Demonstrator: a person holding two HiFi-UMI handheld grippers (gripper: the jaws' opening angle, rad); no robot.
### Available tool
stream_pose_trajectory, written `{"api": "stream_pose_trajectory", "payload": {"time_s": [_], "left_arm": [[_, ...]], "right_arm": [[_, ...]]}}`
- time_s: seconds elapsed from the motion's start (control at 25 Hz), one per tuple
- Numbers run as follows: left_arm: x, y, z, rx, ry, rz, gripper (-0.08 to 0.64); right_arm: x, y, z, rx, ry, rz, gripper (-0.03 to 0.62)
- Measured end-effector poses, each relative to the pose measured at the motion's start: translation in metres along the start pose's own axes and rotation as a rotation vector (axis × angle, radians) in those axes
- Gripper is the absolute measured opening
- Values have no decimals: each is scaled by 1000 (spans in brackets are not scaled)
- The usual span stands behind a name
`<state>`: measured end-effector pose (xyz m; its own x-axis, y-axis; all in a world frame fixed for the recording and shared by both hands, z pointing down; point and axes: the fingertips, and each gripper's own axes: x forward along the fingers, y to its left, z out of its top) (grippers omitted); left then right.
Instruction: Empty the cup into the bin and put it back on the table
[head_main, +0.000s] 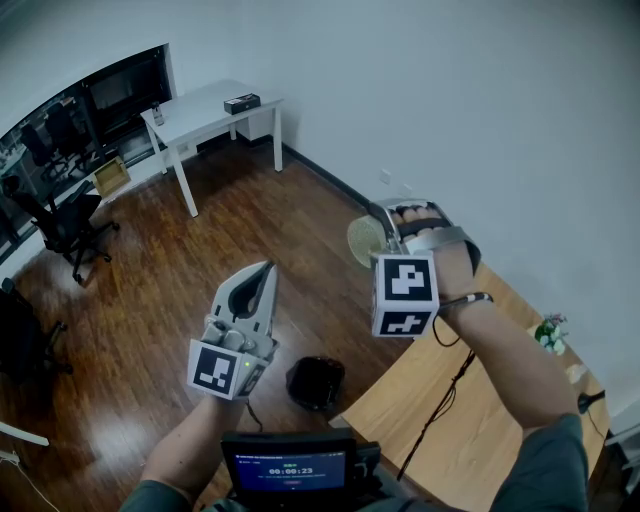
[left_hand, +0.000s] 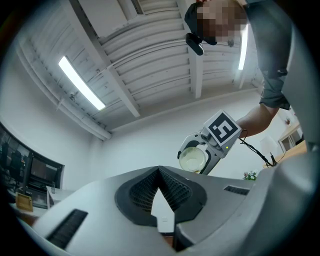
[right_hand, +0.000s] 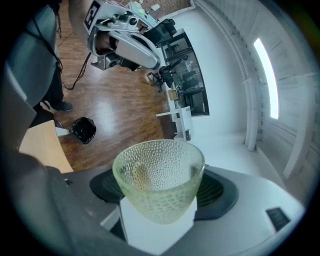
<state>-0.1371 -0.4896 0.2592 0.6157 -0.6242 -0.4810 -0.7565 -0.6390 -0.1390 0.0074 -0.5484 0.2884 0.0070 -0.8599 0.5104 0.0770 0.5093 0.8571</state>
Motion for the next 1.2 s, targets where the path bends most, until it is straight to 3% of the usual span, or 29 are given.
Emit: {"api": "stream_pose_trajectory", "payload": {"time_s": [1.2], "left_arm": [[-5, 4, 3, -7, 7, -2, 0]], "right_arm": [[-2, -2, 10, -114, 12, -7, 397]]}}
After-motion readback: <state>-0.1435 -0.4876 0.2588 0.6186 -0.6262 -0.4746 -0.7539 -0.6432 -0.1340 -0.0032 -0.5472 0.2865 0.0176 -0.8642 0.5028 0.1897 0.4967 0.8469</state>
